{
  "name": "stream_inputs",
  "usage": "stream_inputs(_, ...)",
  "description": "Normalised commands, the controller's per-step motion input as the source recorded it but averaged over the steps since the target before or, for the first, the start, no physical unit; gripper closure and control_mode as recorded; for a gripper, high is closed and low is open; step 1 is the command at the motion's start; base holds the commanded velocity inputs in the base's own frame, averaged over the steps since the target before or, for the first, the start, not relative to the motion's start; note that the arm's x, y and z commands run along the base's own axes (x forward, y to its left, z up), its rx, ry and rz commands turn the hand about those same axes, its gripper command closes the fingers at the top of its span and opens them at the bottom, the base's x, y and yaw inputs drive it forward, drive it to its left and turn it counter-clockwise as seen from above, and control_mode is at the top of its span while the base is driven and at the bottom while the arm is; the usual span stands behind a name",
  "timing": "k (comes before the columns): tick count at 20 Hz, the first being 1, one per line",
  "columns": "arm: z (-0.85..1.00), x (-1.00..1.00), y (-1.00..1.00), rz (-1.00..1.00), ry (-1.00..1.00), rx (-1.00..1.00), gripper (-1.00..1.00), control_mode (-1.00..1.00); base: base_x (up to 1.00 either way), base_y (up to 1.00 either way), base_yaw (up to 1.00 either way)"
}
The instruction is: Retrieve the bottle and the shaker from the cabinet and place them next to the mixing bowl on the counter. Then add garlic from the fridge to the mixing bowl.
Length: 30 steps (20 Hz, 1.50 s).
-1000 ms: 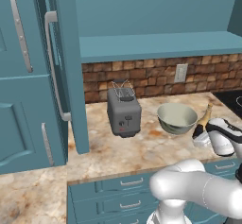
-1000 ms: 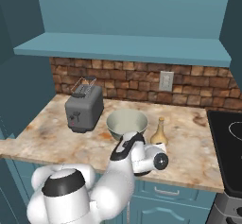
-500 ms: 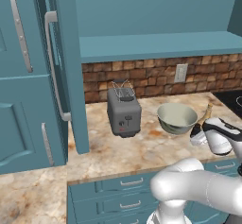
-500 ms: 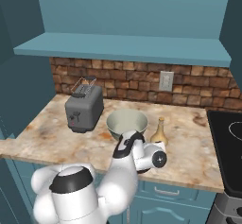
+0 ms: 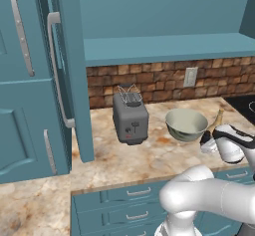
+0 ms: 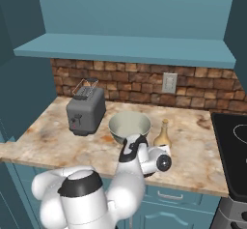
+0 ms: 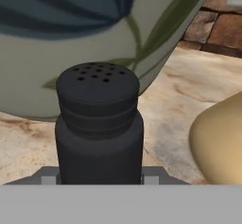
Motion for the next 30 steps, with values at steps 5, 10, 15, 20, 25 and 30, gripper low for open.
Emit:
stream_inputs(5,-0.04,0.00,0.00,0.00,0.00,0.00,1.00,-1.00,0.00,0.00,0.00)
stream_inputs(10,0.00,-0.06,0.00,0.00,0.00,0.00,-1.00,-1.00,0.00,0.00,0.00)
stream_inputs(15,0.00,-0.13,-0.01,-0.01,0.00,0.01,-1.00,-1.00,0.00,0.00,0.00)
stream_inputs(20,-0.01,-0.19,0.00,-0.02,0.00,0.00,-1.00,-1.00,0.00,0.00,0.00)
stream_inputs(25,0.11,-0.16,-0.15,-0.09,0.00,0.00,-1.00,-1.00,0.00,0.00,0.00)
stream_inputs(30,0.65,-0.03,-0.35,-0.06,0.00,0.03,-1.00,-1.00,0.00,0.00,0.00)
